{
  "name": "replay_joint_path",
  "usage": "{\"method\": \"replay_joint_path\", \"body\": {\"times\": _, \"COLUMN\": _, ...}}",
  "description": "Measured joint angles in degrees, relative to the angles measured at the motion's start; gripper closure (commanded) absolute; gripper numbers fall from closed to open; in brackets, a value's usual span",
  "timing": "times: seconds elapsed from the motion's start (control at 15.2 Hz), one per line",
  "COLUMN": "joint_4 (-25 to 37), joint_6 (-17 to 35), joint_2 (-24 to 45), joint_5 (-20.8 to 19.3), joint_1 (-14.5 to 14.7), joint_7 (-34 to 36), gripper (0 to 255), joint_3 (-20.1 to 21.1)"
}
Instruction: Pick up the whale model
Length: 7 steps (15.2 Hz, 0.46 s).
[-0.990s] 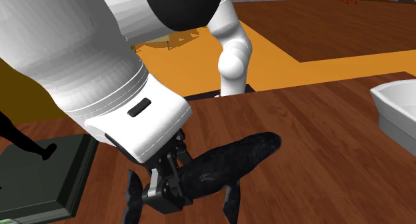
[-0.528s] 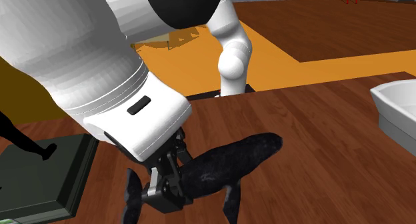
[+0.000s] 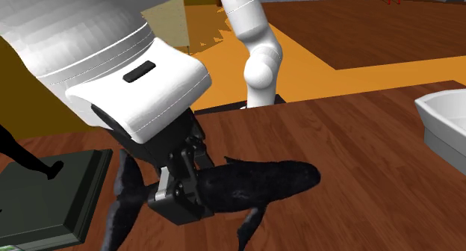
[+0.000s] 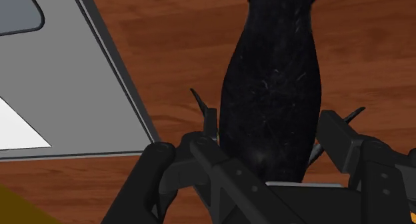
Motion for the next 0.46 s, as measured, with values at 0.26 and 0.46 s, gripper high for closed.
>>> {"method": "replay_joint_path", "body": {"times": 0.26, "joint_4": 2.77, "joint_6": -2.91, "joint_2": 0.39, "joint_5": 0.55, "joint_1": -0.23, "joint_7": 0.34, "gripper": 255, "joint_3": 1.08}}
{"method": "replay_joint_path", "body": {"times": 0.46, "joint_4": 4.72, "joint_6": -4.69, "joint_2": 0.66, "joint_5": 0.89, "joint_1": 0.14, "joint_7": 0.52, "gripper": 255, "joint_3": 1.25}}
